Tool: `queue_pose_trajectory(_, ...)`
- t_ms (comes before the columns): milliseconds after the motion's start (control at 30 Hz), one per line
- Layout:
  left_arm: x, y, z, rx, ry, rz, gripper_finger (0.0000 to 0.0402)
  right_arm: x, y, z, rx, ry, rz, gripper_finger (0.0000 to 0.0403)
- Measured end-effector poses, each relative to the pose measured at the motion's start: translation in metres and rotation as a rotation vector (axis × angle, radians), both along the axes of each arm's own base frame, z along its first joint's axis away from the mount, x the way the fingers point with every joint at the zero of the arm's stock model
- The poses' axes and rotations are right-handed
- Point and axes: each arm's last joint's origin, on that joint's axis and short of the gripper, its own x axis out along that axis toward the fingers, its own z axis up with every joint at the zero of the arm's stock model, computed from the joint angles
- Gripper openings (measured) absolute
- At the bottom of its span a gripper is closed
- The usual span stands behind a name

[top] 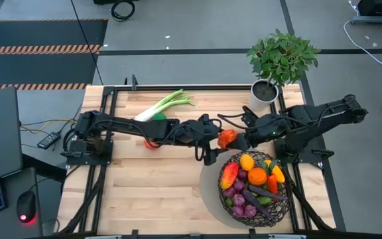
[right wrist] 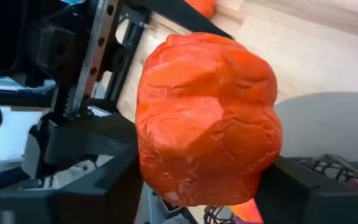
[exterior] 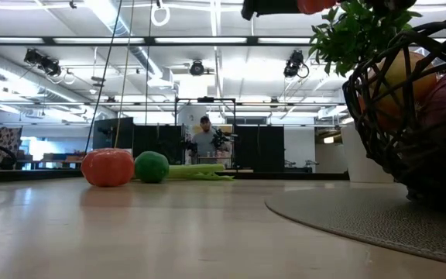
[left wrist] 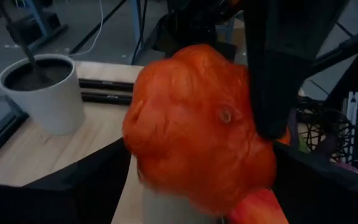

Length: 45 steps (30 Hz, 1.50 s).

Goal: Build produce basket
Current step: Put the bottom orange squash into the black basket

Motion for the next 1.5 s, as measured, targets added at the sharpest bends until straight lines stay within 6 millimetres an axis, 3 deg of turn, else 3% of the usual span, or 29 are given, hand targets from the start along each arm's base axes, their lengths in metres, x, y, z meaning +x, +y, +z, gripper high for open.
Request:
queue_pose_trajectory(67,-0.006,0.002,0.005,-0.002,0.024,0.003,0.0354,-0.003,-0.002,0.000,-0.019,0.016,-0.003,0.0237)
queue_pose_trajectory(233,-0.015,0.002,0.020,0.003,-0.011,0.013,0.0354,-0.010,-0.005,-0.003,-0.033,0.064,0.022,0.0236)
queue_pose_trajectory(433,-0.028,0.004,0.014,0.067,0.139,-0.012,0.0355,-0.021,-0.001,-0.001,0.069,0.099,0.149,0.0249)
queue_pose_trajectory(600,-0.039,0.019,0.010,0.010,0.248,0.060,0.0355,-0.036,0.017,-0.003,0.262,0.240,0.317,0.0248)
queue_pose_trajectory(833,-0.049,0.035,0.013,-0.087,0.281,0.149,0.0355,-0.054,0.046,-0.006,0.453,0.446,0.382,0.0248)
queue_pose_trajectory(1200,-0.057,0.069,0.005,-0.257,0.388,0.172,0.0355,-0.064,0.097,-0.030,0.447,0.730,0.290,0.0254)
queue_pose_trajectory(1500,-0.064,0.079,-0.001,-0.263,0.483,0.157,0.0355,-0.059,0.133,-0.051,0.437,0.844,0.230,0.0269)
